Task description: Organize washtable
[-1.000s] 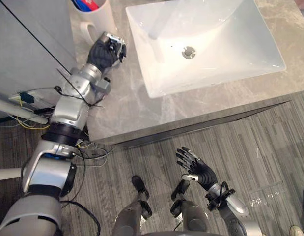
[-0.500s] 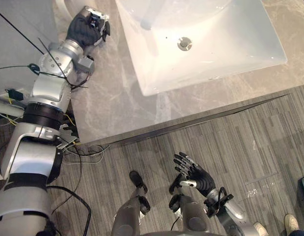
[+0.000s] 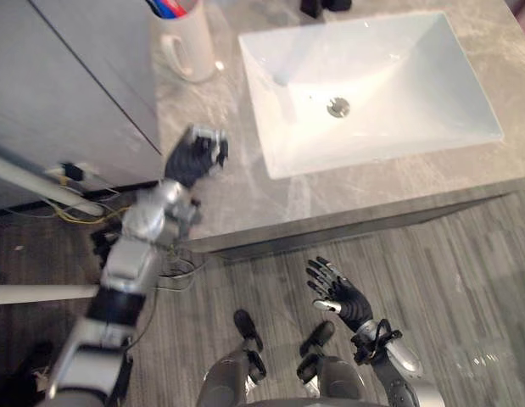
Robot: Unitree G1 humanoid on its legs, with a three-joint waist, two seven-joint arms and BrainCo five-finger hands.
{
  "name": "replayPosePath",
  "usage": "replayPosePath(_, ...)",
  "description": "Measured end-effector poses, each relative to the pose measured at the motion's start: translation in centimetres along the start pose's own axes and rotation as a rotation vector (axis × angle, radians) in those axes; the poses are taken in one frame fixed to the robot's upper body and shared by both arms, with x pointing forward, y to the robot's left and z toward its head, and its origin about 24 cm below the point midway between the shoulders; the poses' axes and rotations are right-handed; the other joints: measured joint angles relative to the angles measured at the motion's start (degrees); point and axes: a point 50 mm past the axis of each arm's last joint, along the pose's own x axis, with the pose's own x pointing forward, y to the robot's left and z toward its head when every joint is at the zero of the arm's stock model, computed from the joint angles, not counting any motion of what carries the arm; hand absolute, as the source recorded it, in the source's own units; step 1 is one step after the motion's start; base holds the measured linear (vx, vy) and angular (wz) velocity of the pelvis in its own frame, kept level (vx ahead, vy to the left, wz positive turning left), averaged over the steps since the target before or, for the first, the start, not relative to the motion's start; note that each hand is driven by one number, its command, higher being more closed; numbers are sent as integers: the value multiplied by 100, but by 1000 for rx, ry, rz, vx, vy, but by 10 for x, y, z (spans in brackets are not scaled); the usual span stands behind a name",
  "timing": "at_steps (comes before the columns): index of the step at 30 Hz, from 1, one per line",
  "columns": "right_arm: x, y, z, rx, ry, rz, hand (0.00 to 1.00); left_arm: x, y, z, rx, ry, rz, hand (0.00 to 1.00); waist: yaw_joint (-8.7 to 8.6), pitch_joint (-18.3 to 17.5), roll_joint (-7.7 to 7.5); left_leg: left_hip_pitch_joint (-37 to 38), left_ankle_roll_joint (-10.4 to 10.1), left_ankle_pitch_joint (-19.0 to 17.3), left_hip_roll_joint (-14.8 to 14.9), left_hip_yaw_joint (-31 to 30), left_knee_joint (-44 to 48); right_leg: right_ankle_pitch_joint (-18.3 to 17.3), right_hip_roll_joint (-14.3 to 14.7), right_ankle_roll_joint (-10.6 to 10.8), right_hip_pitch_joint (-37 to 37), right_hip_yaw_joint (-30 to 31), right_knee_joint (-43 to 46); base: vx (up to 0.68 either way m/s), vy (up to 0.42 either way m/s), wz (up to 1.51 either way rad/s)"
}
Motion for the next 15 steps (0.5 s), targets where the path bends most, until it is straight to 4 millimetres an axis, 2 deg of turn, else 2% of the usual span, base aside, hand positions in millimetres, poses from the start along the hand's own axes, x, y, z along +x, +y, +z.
replayPosePath(1,0,-3,-4,8,15,-22,0,-22,-4,-18,-85,51,40,100,94,-139,96,151,-1,-1,-9,-16,-38,-25,4,33,153,-44,-1,19,-25,16)
replayPosePath(4,0,-7,-8,14,30,-43,0,-59,-13,-45,-211,134,114,100,161,-395,216,335,-44,-30,-58,-185,-66,-165,-6,213,442,-222,-2,-30,-32,30)
replayPosePath(6,-2,-15,-13,19,46,-91,0,-91,-27,-67,-327,202,208,100,265,-555,315,497,-52,-35,-76,-329,-145,-228,14,264,649,-346,-3,-96,-5,28)
replayPosePath(7,-3,-17,-13,22,47,-105,0,-100,-30,-73,-353,229,231,100,260,-573,314,523,-52,-34,-90,-363,-147,-250,10,294,706,-396,-5,-102,21,29)
replayPosePath(8,-6,-19,-17,36,49,-130,0,-120,-34,-87,-402,295,283,100,260,-640,315,547,-53,-33,-97,-455,-149,-256,16,297,778,-474,-5,-103,25,33)
replayPosePath(9,-12,-23,-21,45,57,-176,0,-142,-37,-101,-455,365,369,0,268,-741,284,560,-58,-28,-107,-523,-161,-268,20,306,822,-558,-3,-93,26,30)
replayPosePath(10,-15,-25,-24,56,60,-199,0,-154,-36,-107,-479,390,424,0,271,-795,260,562,-61,-26,-111,-554,-165,-270,22,307,838,-591,-3,-66,29,29)
replayPosePath(12,-29,-32,-35,95,76,-292,0,-194,-37,-128,-548,474,621,0,306,-925,178,657,-86,8,-149,-667,-240,-294,19,298,958,-653,5,-49,34,22)
replayPosePath(15,-43,-38,-53,109,144,-368,0,-229,-45,-151,-599,592,755,0,313,-1017,121,712,-78,20,-183,-739,-256,-300,-4,290,1045,-721,24,-49,36,13)
